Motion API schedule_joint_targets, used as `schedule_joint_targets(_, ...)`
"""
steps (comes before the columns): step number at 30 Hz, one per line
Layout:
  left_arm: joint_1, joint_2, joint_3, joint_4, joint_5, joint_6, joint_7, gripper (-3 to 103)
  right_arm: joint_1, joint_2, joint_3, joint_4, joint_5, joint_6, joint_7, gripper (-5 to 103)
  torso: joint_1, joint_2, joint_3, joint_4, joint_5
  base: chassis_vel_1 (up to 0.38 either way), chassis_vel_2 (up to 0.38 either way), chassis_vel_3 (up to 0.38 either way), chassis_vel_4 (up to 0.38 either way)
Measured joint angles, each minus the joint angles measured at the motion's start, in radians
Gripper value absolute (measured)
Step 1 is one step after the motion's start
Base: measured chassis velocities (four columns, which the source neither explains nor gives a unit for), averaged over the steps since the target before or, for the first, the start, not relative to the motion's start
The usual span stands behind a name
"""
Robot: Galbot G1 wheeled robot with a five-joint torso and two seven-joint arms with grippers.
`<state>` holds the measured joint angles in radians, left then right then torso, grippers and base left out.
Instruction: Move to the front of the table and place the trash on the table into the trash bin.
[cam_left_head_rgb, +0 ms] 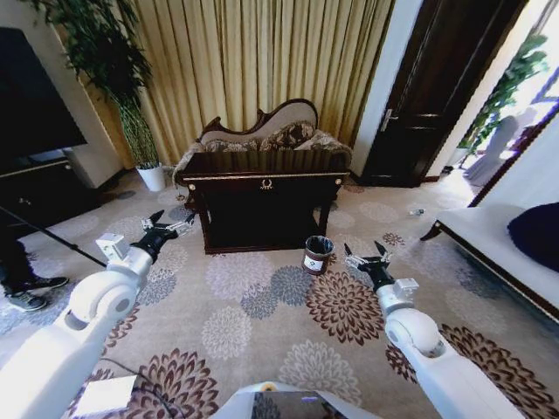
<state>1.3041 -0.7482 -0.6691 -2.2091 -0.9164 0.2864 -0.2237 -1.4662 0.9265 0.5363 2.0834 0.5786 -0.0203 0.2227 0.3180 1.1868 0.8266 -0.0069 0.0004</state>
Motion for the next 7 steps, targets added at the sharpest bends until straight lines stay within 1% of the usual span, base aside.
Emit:
schedule_joint_targets(1,0.000,0.000,0.000,0.000,0.000,0.000,0.000,100,0.000,0.000,0.000,0.000,0.000,0.000,0.000,100,0.000,0.000,0.000,0.0000,0.0000,0.000,0.000,0.000,0.000)
schedule_joint_targets(2,0.011,-0.003,-0.018,0.013,0.017,-0.013,0.025,100,-0.001,-0.002,0.002,0.020,0.013,-0.010,0.007,100,0.000,0.000,0.000,0.0002,-0.0001,0.000,0.000,0.000,0.000)
schedule_joint_targets(3,0.022,-0.005,-0.036,0.040,0.047,-0.026,0.049,100,-0.001,-0.003,0.005,0.040,0.025,-0.031,0.030,100,0.000,0.000,0.000,0.0002,-0.0002,0.000,0.000,0.000,0.000)
schedule_joint_targets(4,0.022,-0.005,-0.036,0.040,0.047,-0.026,0.049,100,-0.001,-0.003,0.005,0.040,0.025,-0.031,0.030,100,0.000,0.000,0.000,0.0002,-0.0002,0.000,0.000,0.000,0.000)
schedule_joint_targets(7,0.038,-0.009,-0.065,0.105,0.086,-0.040,0.049,100,-0.001,0.002,0.023,0.067,0.030,-0.089,0.095,100,-0.001,0.000,0.000,0.0000,-0.0002,0.000,0.000,0.000,0.000)
